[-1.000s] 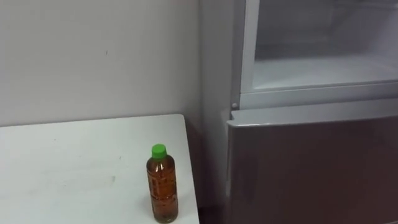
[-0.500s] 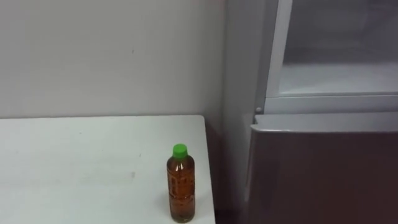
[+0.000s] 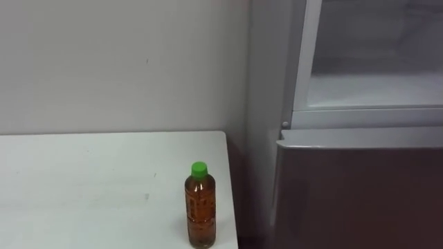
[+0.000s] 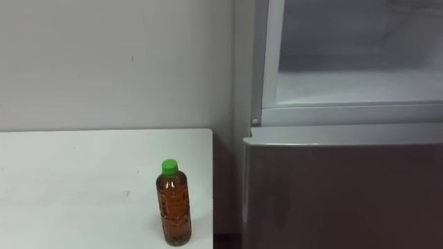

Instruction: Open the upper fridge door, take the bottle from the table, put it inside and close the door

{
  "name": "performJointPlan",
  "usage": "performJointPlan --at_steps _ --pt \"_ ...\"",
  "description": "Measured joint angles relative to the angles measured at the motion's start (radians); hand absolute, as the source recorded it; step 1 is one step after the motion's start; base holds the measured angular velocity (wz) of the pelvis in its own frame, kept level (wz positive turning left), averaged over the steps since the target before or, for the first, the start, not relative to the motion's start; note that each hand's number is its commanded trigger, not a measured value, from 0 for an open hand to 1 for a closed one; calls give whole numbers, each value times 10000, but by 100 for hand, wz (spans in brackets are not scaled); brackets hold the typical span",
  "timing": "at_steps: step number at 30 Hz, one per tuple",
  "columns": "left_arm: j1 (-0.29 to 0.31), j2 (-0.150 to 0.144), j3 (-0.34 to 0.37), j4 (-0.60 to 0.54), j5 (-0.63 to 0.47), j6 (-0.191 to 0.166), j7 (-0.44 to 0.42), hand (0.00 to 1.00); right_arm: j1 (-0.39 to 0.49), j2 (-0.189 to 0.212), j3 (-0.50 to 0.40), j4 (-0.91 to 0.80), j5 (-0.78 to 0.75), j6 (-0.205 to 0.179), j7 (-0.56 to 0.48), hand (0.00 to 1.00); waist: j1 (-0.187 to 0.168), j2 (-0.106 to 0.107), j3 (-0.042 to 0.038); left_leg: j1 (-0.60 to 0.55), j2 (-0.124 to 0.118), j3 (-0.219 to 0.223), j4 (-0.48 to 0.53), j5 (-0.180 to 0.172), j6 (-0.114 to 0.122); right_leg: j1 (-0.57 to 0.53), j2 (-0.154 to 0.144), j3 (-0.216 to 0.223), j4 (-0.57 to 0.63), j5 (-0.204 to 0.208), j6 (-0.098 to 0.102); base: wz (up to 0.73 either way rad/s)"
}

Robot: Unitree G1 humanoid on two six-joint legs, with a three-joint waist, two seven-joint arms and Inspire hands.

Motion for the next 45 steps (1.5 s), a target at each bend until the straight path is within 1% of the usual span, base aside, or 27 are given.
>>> performJointPlan --at_steps 4,7,11,16,17,19,20,21,22,23,24,26,28,29,30,33,36,39,41,44,45 --pt "-90 0 -38 156 9 -35 165 0 11 6 -2 -2 -52 -153 -21 0 -6 4 8 -2 0 1 -2 0 0 -6 0 0 -6 0 0 0" --pt "-101 6 -66 167 10 -74 208 0 4 4 -12 -131 -405 -248 -84 0 -13 7 14 -15 0 1 -14 0 0 -24 0 4 -14 -1 1 0" --pt "-133 6 -175 165 198 -225 338 0 -12 1 12 -459 -912 -277 -197 0 35 5 17 -16 -1 42 -45 0 0 -60 0 29 -8 -2 3 -1" --pt "-151 11 -185 157 212 -231 406 0 6 -14 124 -941 -1204 -256 -314 0 44 -36 25 -53 -1 43 -73 0 0 -122 0 26 5 -15 5 0" --pt "-211 23 -189 165 215 -231 411 0 2 -38 291 -1295 -1282 -252 -332 0 43 -77 26 -71 1 44 -69 0 -1 -152 -1 24 27 -19 1 0" --pt "-262 38 -182 253 223 -233 408 0 -55 -37 325 -1862 -1619 -242 -343 0 61 -105 44 -82 2 43 -70 1 -1 -177 -4 21 43 -23 -2 0" --pt "-266 45 -158 253 291 -235 407 0 -26 -39 325 -2513 -1790 -231 -351 0 75 -146 41 -83 0 49 -75 1 -1 -182 -6 24 29 -25 1 0" --pt "-255 64 -156 242 320 -237 407 0 -9 -37 354 -3167 -1957 -251 -346 0 74 -136 56 -89 0 54 -77 0 -1 -182 -6 25 16 -25 1 0" --pt "-258 74 -157 238 328 -238 407 0 -13 -37 385 -3447 -2003 -271 -343 0 76 -150 56 -90 -1 54 -77 0 -1 -180 -6 23 11 -26 2 0" --pt "-259 90 -158 169 397 -238 407 0 -4 -34 429 -4007 -2054 -272 -303 0 74 -226 34 -87 -1 52 -79 0 -1 -174 -5 17 1 -28 5 0" --pt "-263 102 -158 129 413 -251 407 0 19 -33 469 -4519 -2063 -276 -267 0 114 -227 58 -90 -1 49 -78 0 -2 -170 -2 19 -8 -28 5 0" --pt "-272 131 -158 127 413 -261 406 0 52 -29 587 -5211 -2044 -285 -250 0 204 -300 62 -133 0 42 -59 0 -2 -173 0 4 -10 -27 4 0" --pt "-296 164 -161 89 418 -288 405 0 160 -27 771 -5805 -2042 -298 -233 0 278 -310 23 -222 2 27 2 0 -2 -179 -1 -21 -1 -26 3 4" --pt "-292 179 -160 44 418 -313 406 0 307 -20 864 -6283 -2028 -275 -219 0 317 -367 49 -231 3 18 4 0 -2 -188 -1 -23 26 -26 3 0" --pt "-286 197 -159 28 430 -343 406 0 449 -27 981 -6887 -2026 -211 -227 0 386 -380 70 -253 5 9 1 -1 -2 -224 -3 -20 70 -26 3 0" --pt "-270 298 -167 17 519 -351 334 0 540 -33 1168 -8195 -1913 -236 -175 0 372 -356 74 -266 10 7 5 -3 0 -258 -4 -12 132 -17 -4 0" --pt "-214 411 -165 18 570 -350 334 0 489 -33 1169 -8677 -1912 -264 -76 0 359 -283 64 -198 9 -8 4 -3 0 -189 -4 -30 138 -11 -9 0" --pt "-17 423 -160 13 578 -351 338 0 498 -36 1168 -8973 -1889 -238 -58 0 351 -153 24 -190 9 -23 8 -3 0 -183 -6 -35 167 -9 -11 0" --pt "26 424 -160 14 602 -350 338 0 498 -44 1165 -9276 -1888 -223 -48 0 320 -111 8 -197 13 -43 16 -2 -1 -191 -6 -46 210 -9 -13 0" --pt "24 424 -162 4 895 -349 335 0 494 -101 1161 -9991 -1785 -221 53 0 329 -50 9 -236 20 -56 59 -1 -2 -242 -15 -40 305 -9 -12 0" --pt "13 441 -161 4 1028 -351 334 0 489 -109 1163 -10334 -1708 -221 68 0 332 -68 1 -260 18 -56 75 4 -4 -264 -19 -33 317 -9 -13 0"
